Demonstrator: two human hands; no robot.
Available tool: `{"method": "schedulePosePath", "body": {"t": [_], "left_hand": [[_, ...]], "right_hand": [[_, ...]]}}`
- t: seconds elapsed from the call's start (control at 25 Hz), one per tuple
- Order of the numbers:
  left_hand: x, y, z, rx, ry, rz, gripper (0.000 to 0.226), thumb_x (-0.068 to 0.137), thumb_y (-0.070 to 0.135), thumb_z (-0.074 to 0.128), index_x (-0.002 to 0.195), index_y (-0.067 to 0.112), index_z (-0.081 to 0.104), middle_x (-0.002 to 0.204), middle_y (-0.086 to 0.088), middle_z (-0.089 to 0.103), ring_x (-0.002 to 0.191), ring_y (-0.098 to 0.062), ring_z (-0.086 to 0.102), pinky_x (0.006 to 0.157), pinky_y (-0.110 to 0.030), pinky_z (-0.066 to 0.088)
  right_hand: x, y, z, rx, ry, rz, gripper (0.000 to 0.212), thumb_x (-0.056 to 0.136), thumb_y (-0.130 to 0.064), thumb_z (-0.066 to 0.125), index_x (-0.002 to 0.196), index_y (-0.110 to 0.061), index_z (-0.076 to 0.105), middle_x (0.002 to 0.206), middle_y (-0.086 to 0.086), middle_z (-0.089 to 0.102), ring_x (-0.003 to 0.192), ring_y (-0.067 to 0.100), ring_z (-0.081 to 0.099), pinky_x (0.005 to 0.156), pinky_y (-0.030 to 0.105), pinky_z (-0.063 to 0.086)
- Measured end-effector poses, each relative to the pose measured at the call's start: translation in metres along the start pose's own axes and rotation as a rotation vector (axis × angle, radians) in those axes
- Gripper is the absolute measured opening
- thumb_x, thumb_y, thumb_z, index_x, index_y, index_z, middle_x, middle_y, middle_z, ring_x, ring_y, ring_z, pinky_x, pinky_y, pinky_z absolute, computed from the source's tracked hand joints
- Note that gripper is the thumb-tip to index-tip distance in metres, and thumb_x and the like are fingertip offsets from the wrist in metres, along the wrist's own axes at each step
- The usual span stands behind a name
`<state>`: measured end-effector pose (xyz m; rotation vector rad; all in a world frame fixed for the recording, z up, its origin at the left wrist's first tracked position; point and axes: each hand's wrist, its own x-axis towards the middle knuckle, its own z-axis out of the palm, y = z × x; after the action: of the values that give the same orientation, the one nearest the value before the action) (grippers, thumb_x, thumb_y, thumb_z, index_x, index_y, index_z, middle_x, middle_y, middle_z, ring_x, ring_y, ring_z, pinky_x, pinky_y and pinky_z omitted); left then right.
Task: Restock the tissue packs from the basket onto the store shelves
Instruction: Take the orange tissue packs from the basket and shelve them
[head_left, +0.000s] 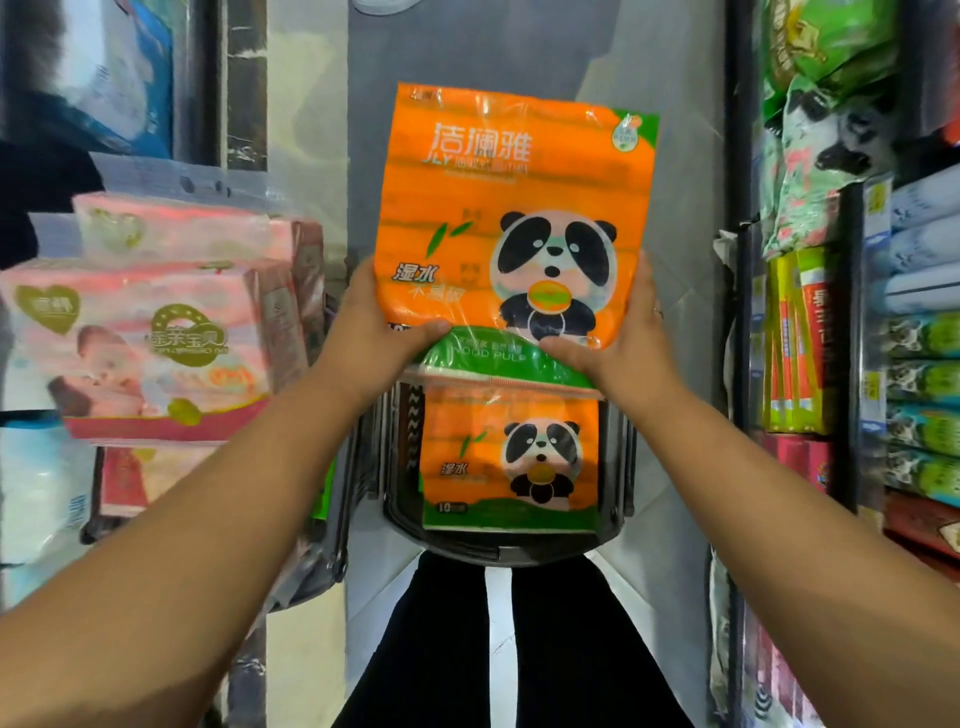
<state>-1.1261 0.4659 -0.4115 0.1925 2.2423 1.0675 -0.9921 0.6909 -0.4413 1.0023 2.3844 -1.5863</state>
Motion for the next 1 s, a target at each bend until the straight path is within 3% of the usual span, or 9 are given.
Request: {"method": "schedulePosePath", "body": {"t": [0.12,0.2,0.36,0.52,0.68,0.84,1.0], "left_hand": [[-0.040,0.007,-0.023,-0.102,0.031,-0.032,0.080,0.071,0.021,0.084,0.135,0.022,0.034,0.124,0.003,0.054,0.109,-0.013,0.058,0.098,-0.040,0.049],[-0.074,0.016,-0.046,-0.128,0.062,-0.048,0.087,0.064,0.033,0.086,0.131,0.029,0.030,0.129,-0.002,0.052,0.114,-0.019,0.056,0.099,-0.046,0.047],[-0.143,0.037,-0.082,-0.198,0.124,-0.093,0.077,0.069,0.024,0.085,0.119,0.023,0.027,0.125,-0.008,0.051,0.109,-0.022,0.058,0.096,-0.041,0.050],[-0.204,0.042,-0.111,-0.289,0.284,-0.163,0.079,0.067,0.044,0.083,0.119,0.022,0.027,0.120,-0.005,0.055,0.105,-0.021,0.061,0.089,-0.038,0.051],[-0.272,0.048,-0.122,-0.415,0.427,-0.213,0.092,0.069,0.036,0.085,0.140,0.033,0.026,0.132,0.003,0.055,0.114,-0.019,0.059,0.097,-0.043,0.048],[-0.339,0.058,-0.116,-0.421,0.556,-0.229,0.089,0.065,0.052,0.083,0.137,0.044,0.032,0.130,0.008,0.056,0.112,-0.017,0.059,0.094,-0.050,0.050],[-0.401,0.063,-0.100,-0.516,0.745,-0.286,0.086,0.076,0.032,0.080,0.143,0.032,0.026,0.117,0.014,0.057,0.103,-0.009,0.058,0.096,-0.048,0.049]], "right_hand": [[-0.040,-0.031,-0.002,0.049,-0.002,-0.010,0.119,0.055,-0.068,0.079,0.148,-0.043,0.010,0.149,-0.006,0.039,0.133,0.019,0.044,0.104,0.051,0.045],[-0.069,-0.057,-0.004,0.118,-0.002,-0.015,0.111,0.059,-0.061,0.081,0.147,-0.043,0.015,0.148,-0.006,0.040,0.133,0.017,0.044,0.106,0.050,0.043],[-0.123,-0.109,-0.013,0.200,0.045,-0.067,0.098,0.062,-0.054,0.083,0.140,-0.042,0.024,0.145,-0.002,0.039,0.131,0.015,0.047,0.106,0.048,0.043],[-0.154,-0.159,-0.010,0.144,-0.006,-0.149,0.091,0.058,-0.062,0.082,0.130,-0.054,0.027,0.139,0.000,0.044,0.125,0.018,0.051,0.101,0.049,0.047],[-0.179,-0.191,-0.013,0.087,-0.198,-0.229,0.100,0.055,-0.065,0.083,0.135,-0.054,0.025,0.143,0.001,0.040,0.129,0.023,0.047,0.104,0.051,0.044],[-0.199,-0.214,-0.015,-0.098,-0.354,-0.302,0.107,0.066,-0.041,0.085,0.150,-0.030,0.019,0.147,0.003,0.029,0.135,0.024,0.034,0.111,0.043,0.033],[-0.223,-0.233,-0.005,-0.051,-0.590,-0.400,0.105,0.060,-0.056,0.084,0.142,-0.044,0.020,0.147,-0.002,0.036,0.133,0.021,0.041,0.109,0.049,0.038]]}}
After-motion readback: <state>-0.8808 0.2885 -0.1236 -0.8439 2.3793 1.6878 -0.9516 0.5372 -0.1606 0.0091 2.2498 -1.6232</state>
